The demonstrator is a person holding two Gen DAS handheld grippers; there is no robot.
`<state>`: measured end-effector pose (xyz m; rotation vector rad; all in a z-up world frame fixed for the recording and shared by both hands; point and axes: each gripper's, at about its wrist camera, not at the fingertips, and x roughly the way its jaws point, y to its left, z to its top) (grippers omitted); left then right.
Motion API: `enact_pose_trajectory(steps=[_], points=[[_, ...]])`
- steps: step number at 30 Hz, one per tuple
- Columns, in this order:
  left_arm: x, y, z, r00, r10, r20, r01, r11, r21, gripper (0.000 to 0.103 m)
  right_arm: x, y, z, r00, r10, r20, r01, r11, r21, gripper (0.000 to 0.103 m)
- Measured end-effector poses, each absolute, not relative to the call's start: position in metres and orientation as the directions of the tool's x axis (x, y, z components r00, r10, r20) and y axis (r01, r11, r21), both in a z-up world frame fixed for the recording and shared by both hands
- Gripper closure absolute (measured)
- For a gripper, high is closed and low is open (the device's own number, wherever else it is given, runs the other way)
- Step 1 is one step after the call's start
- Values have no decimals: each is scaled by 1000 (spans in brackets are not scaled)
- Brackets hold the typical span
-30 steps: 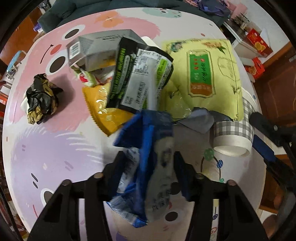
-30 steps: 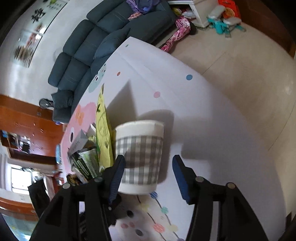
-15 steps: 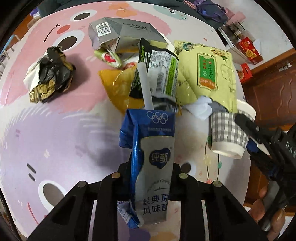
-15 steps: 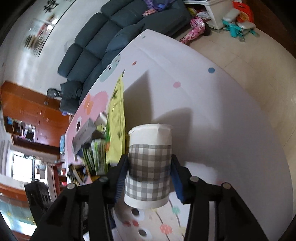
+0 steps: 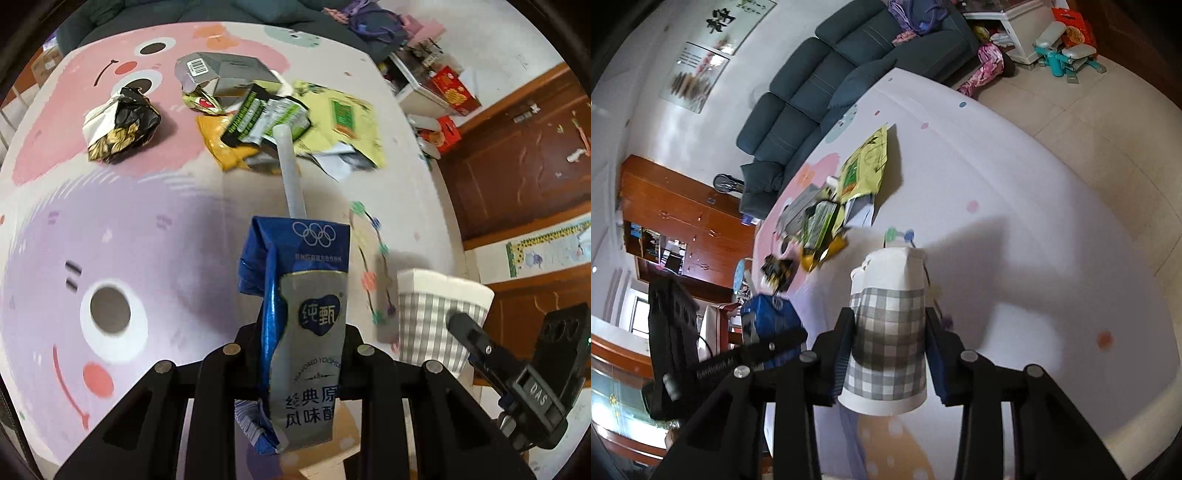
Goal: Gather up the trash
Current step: 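Carry the milk carton and paper cup over the bin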
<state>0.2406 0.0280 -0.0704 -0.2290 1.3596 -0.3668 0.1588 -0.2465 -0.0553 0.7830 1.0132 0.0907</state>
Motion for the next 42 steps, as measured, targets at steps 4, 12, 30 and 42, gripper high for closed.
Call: enact_pose_trajectory(steps=[4,12,30,42], points=[[205,17,-50,170,-389,-905,150,918,-367,80,115,-243,-41,558,403,-726,245,755,608,66],[110,-6,-31,202,-391,-898,195,915,-354,80,39,-240,-22,545,408,-733,165,804,571,66],[-18,-20,-120,88,-297,-951,208,939,-274,79,-52,-209,-128,345,444,-827,203,825,527,66],[-14,-8,-282,9,-261,-965,140,956,-257,79,-43,-182,-307,178,381,-907,330,845,420,61]])
